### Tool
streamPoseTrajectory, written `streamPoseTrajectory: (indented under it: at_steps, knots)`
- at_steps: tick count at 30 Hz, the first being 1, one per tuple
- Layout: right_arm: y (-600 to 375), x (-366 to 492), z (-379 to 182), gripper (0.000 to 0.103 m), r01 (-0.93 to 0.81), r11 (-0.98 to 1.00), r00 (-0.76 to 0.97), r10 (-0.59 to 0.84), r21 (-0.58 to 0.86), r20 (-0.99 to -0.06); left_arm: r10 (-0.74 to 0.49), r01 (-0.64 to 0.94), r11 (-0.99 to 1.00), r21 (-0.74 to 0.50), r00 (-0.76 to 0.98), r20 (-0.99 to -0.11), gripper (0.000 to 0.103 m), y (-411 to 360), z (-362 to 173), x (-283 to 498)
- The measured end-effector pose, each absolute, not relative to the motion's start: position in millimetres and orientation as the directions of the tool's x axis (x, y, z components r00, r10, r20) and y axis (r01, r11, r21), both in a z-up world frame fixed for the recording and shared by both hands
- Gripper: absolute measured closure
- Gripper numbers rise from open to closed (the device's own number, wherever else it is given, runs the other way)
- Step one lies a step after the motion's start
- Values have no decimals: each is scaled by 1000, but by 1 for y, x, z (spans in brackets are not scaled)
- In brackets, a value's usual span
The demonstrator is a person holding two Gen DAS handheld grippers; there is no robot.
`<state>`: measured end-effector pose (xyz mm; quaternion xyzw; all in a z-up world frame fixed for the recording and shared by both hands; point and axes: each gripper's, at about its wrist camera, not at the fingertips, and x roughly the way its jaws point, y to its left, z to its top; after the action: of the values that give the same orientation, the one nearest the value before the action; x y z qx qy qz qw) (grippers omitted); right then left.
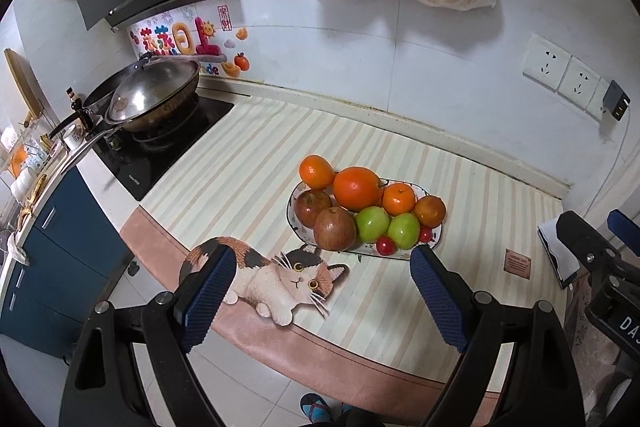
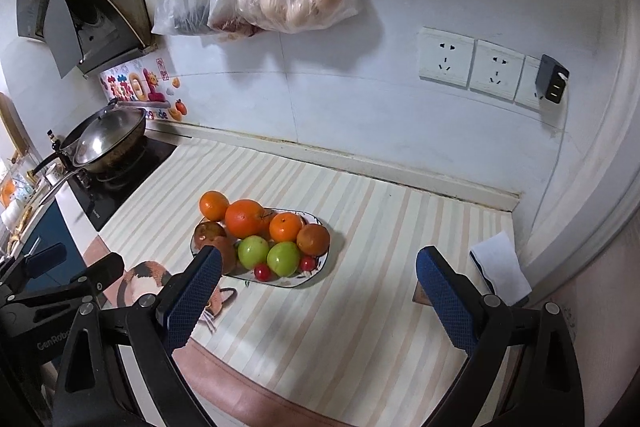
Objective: Organize fruits
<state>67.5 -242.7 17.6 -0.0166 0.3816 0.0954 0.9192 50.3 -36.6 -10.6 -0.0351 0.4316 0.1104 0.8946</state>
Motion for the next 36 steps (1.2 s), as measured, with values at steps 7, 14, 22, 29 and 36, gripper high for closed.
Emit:
streamPoseTrajectory:
  at_steps: [7, 14, 22, 29, 36]
  knots:
    - [-235, 78, 6, 3, -196, 980, 672, 168, 45, -721, 172, -236, 971, 34, 593, -787, 14, -31, -16, 56]
    - [-230, 79, 2, 3, -200, 979, 668, 171, 47, -724, 178, -246, 969, 35, 589, -789, 14, -26, -18, 59]
    - [-223, 77, -1, 3, -206, 977, 665, 176, 48, -726, 180, -252, 967, 34, 588, -789, 14, -24, -19, 57]
    - [-222, 75, -3, 3, -210, 976, 660, 178, 49, -730, 175, -254, 967, 25, 589, -789, 14, -22, -18, 57]
    - [-222, 72, -5, 3, -208, 977, 653, 178, 52, -736, 174, -257, 966, 20, 590, -789, 14, -21, -16, 55]
